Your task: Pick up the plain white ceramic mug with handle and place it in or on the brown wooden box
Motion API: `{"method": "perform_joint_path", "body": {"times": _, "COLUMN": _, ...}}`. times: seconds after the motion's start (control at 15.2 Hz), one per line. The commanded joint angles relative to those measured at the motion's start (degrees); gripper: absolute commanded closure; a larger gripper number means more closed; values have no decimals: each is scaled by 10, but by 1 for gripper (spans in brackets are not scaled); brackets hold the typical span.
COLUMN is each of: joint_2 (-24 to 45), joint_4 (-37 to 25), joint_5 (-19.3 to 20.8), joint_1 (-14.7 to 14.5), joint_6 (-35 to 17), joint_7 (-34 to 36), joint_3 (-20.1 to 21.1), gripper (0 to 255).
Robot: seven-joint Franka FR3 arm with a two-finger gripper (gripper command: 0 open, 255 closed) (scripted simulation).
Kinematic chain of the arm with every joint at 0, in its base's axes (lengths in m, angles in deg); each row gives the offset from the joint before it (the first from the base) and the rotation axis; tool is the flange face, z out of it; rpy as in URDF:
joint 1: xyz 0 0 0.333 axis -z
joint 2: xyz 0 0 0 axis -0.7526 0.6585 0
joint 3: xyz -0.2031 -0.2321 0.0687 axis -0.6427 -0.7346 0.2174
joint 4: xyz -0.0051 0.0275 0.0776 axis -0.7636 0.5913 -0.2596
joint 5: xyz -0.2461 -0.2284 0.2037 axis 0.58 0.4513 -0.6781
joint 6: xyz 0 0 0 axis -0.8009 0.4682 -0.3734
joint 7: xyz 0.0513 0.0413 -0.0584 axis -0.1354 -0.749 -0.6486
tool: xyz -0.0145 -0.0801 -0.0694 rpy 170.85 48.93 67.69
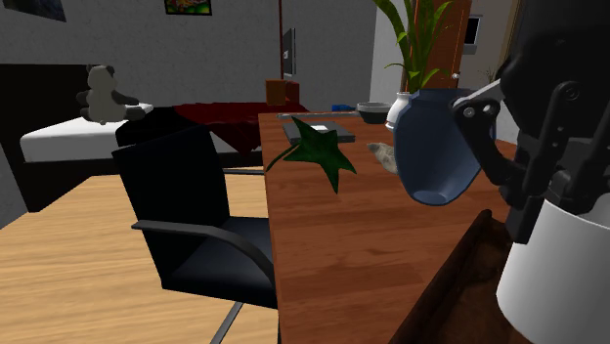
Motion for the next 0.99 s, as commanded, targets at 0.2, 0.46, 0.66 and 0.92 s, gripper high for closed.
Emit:
{"method": "perform_joint_path", "body": {"times": 0.2, "joint_2": 0, "joint_4": 0, "joint_5": 0, "joint_1": 0, "joint_6": 0, "joint_7": 0, "joint_3": 0, "gripper": 0}}
{"method": "perform_joint_path", "body": {"times": 0.46, "joint_2": -6, "joint_4": -15, "joint_5": -2, "joint_1": -1, "joint_6": 21, "joint_7": 0, "joint_3": 3, "gripper": 0}}
{"method": "perform_joint_path", "body": {"times": 0.66, "joint_2": -18, "joint_4": -61, "joint_5": -7, "joint_1": -2, "joint_6": 79, "joint_7": -1, "joint_3": 10, "gripper": 0}}
{"method": "perform_joint_path", "body": {"times": 0.92, "joint_2": -18, "joint_4": -61, "joint_5": -7, "joint_1": -2, "joint_6": 79, "joint_7": -1, "joint_3": 10, "gripper": 0}}
